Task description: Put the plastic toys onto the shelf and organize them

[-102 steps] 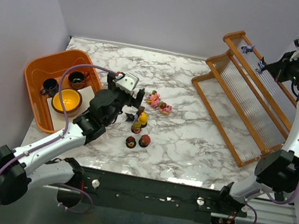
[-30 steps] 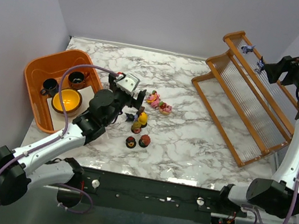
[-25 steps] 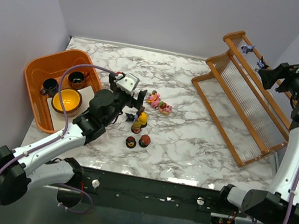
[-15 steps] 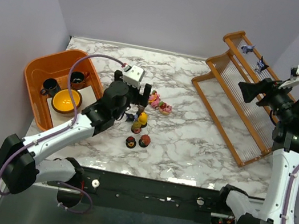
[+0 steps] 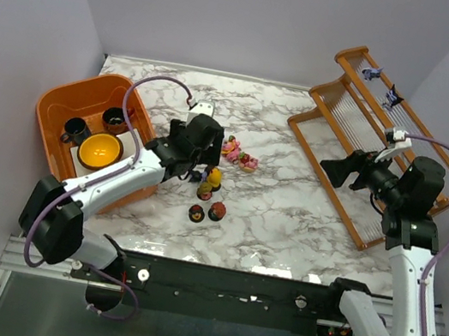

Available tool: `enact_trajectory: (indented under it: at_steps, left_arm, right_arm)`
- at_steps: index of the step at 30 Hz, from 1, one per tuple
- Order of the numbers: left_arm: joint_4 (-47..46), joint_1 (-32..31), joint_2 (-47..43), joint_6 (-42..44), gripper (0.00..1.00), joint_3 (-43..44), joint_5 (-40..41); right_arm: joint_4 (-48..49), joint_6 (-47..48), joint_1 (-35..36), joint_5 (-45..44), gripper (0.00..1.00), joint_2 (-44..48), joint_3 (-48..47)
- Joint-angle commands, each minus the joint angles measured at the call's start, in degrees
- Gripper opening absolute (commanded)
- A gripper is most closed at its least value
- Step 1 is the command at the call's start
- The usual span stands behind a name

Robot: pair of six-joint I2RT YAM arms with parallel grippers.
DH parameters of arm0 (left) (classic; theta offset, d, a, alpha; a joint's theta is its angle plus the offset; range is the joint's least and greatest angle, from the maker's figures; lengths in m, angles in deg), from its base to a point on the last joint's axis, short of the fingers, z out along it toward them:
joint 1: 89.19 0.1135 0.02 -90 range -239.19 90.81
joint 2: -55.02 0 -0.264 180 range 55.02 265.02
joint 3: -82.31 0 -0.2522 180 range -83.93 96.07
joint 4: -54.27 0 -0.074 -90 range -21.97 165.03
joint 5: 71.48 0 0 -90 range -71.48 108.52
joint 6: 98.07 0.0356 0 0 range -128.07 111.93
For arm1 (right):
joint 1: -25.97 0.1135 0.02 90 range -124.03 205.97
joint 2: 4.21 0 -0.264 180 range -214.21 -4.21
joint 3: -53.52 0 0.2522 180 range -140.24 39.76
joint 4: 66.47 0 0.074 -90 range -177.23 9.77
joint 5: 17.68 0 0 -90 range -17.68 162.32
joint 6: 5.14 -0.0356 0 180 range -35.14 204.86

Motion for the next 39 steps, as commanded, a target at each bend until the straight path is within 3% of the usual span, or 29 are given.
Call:
enact_trajectory:
  at_steps: [1,12,21,39]
  left_arm:
    - [10.7,1.9,5.0,-7.8,0.90,2.2,0.5]
    - [12.2,4.6,11.3,-11.8,0.64,4.2,-3.0]
    - [13.1,4.9,16.6,-14.0,0.64,5.7,-7.4]
    - [9.4,5.2,23.1,-16.6,0.59,4.3,-8.2]
  right_arm:
    - [-0.8,1.4,2.3,-1.4,0.94,3.2,3.0]
    - [-1.6,3.8,7.3,-5.7,0.95,7.4,5.0]
    - [-1.3,4.5,9.8,-7.6,0.95,9.5,6.6]
    - [-0.4,5.8,11.7,-9.1,0.96,10.3,8.2]
